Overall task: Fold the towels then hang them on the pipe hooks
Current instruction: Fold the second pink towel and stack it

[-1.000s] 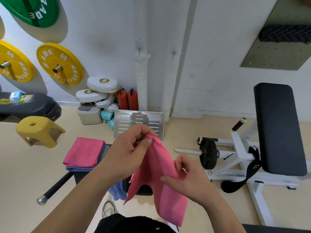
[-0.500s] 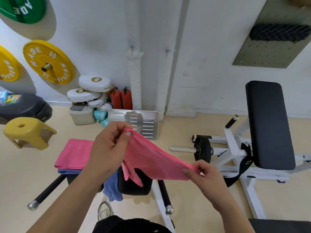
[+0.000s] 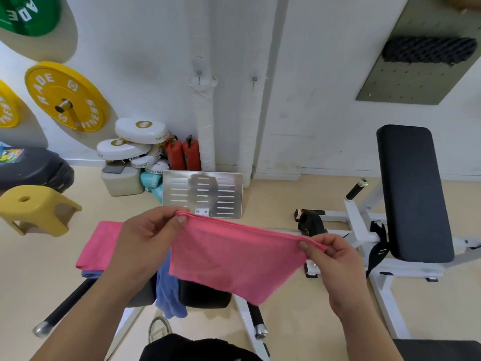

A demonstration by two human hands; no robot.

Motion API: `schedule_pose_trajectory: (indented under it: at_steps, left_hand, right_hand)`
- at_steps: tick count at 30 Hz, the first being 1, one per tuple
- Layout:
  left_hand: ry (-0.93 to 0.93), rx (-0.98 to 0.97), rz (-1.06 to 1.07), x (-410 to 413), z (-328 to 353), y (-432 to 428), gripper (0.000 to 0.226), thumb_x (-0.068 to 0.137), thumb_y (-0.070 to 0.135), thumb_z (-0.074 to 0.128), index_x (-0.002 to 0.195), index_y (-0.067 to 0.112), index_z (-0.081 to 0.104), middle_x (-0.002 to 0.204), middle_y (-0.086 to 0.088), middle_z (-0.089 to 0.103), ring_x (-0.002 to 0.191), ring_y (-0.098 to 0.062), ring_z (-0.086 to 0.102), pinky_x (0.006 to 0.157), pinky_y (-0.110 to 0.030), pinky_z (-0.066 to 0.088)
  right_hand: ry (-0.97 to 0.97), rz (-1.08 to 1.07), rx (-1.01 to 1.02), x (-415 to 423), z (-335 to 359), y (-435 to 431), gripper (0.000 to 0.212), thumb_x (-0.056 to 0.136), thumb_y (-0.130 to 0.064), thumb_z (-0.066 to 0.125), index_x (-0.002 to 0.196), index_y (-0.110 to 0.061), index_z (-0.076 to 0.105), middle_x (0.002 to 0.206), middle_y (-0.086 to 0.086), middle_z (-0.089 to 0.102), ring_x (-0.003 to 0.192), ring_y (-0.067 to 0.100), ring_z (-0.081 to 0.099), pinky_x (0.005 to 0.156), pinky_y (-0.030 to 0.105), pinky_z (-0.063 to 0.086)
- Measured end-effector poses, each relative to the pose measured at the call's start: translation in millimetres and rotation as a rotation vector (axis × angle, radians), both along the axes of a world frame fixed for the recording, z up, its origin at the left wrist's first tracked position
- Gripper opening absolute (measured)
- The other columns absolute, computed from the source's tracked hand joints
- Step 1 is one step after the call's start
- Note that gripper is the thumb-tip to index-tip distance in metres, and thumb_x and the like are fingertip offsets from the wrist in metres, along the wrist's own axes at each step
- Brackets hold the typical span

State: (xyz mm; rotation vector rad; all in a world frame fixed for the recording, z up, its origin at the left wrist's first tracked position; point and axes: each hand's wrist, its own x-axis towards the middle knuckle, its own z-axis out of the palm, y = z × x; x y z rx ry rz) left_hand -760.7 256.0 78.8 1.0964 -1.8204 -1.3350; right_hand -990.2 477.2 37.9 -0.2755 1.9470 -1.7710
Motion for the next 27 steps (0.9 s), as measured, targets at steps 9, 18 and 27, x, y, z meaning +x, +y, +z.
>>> schedule_pose_trajectory:
  at_steps: [9, 18, 27]
  left_hand:
    - [0.096, 0.015, 0.079, 1, 1, -43, 0.015, 0.095, 0.008, 0.069, 0.098, 0.018, 0.079, 0.095, 0.012, 0.079, 0.081, 0.011, 0.067, 0.074, -0.001, 0.049]
    - [0.192, 0.137, 0.061, 1, 4, -122, 0.016, 0.092, 0.013, 0.072, 0.100, 0.024, 0.081, 0.100, 0.003, 0.080, 0.097, -0.013, 0.070, 0.102, -0.044, 0.054]
    - [0.103, 0.182, -0.100, 31, 25, -193, 0.018, 0.090, 0.006, 0.072, 0.099, 0.018, 0.081, 0.097, 0.002, 0.081, 0.087, 0.000, 0.071, 0.086, -0.016, 0.057]
  right_hand:
    - [-0.104, 0.221, 0.088, -7, -1, -31, 0.024, 0.070, -0.013, 0.091, 0.083, -0.002, 0.074, 0.078, 0.020, 0.077, 0.072, 0.023, 0.073, 0.078, 0.041, 0.061]
    - [-0.546, 0.168, -0.295, -1, 17, -97, 0.019, 0.087, -0.013, 0.065, 0.073, -0.014, 0.053, 0.082, 0.007, 0.061, 0.083, 0.025, 0.060, 0.086, 0.047, 0.050]
    - [-0.129, -0.058, -0.093, 17, 56, -161, 0.010, 0.073, -0.004, 0.079, 0.078, -0.012, 0.081, 0.085, 0.008, 0.077, 0.092, 0.023, 0.069, 0.093, 0.037, 0.056]
